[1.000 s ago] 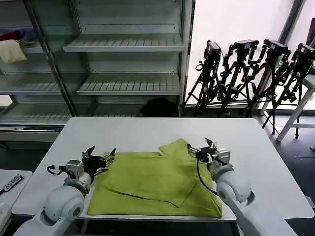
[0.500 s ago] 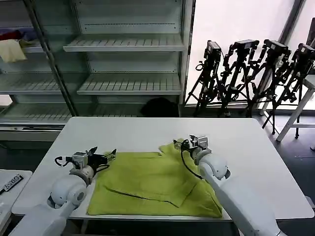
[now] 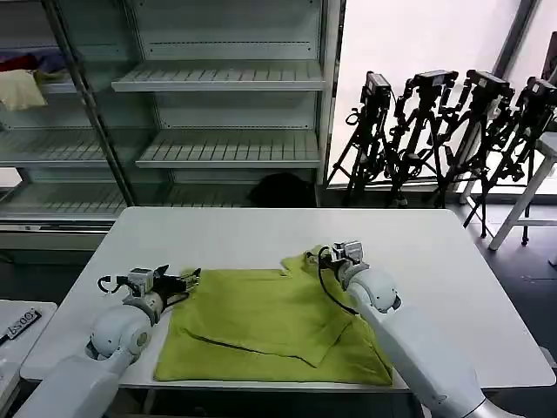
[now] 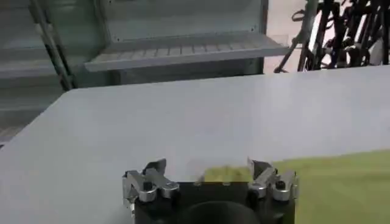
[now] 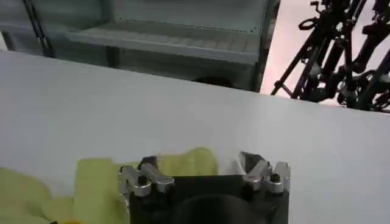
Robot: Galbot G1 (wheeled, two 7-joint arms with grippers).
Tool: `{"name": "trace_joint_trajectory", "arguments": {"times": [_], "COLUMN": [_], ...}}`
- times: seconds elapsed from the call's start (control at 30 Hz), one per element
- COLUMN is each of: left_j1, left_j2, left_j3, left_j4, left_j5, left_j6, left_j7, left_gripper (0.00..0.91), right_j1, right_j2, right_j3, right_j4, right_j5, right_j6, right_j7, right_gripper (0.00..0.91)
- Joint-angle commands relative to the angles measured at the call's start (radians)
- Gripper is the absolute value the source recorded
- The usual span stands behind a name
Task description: Fold and organize the clothes.
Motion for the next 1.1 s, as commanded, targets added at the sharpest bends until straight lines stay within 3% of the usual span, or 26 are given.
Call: {"name": "trace_joint_trajectory", "arguments": {"times": [0.03, 0.07, 0.1, 0.2, 0.23, 0.3, 0.33, 0.4, 0.5, 0.83, 1.1], "left_j1": [-0.004, -0.001, 0.0, 0.0, 0.001, 0.004, 0.007, 0.01, 0.014, 0.03, 0.038], "left_j2": [-0.002, -0.003, -0.004, -0.008, -0.009, -0.009, -0.01, -0.011, -0.012, -0.004, 0.006], "left_j3": [0.002, 0.002, 0.003, 0.003, 0.003, 0.003, 0.003, 0.003, 0.003, -0.006, -0.015], "left_j4": [0.026, 0.029, 0.031, 0.04, 0.04, 0.04, 0.042, 0.043, 0.039, 0.003, -0.047], "left_j5": [-0.006, -0.005, -0.005, -0.006, -0.008, -0.011, -0.011, -0.01, -0.009, -0.004, -0.003], "left_j6": [0.004, 0.004, 0.003, 0.003, 0.003, 0.003, 0.003, 0.003, 0.003, 0.001, -0.018], "left_j7": [0.01, 0.014, 0.017, 0.026, 0.03, 0.036, 0.04, 0.049, 0.065, 0.106, 0.11], "left_gripper": [0.232, 0.101, 0.06, 0.02, 0.02, 0.02, 0.02, 0.01, 0.01, 0.0, 0.0], "right_j1": [0.013, 0.013, 0.013, 0.013, 0.01, 0.007, 0.003, 0.0, -0.009, -0.01, -0.015], "right_j2": [0.008, 0.008, 0.008, 0.009, 0.009, 0.009, 0.009, 0.008, 0.006, -0.006, -0.021], "right_j3": [-0.008, -0.009, -0.009, -0.008, -0.009, -0.008, -0.007, -0.007, -0.007, -0.007, 0.008], "right_j4": [-0.026, -0.025, -0.025, -0.026, -0.027, -0.028, -0.03, -0.032, -0.031, -0.012, 0.035], "right_j5": [-0.009, -0.01, -0.011, -0.012, -0.013, -0.016, -0.017, -0.023, -0.026, -0.038, -0.034], "right_j6": [-0.003, -0.003, -0.003, -0.003, -0.003, -0.003, -0.003, -0.002, -0.002, -0.001, 0.001], "right_j7": [-0.008, -0.008, -0.009, -0.011, -0.013, -0.015, -0.018, -0.023, -0.03, -0.062, -0.054], "right_gripper": [0.907, 0.907, 0.907, 0.907, 0.846, 0.635, 0.584, 0.262, 0.0, 0.0, 0.0]}}
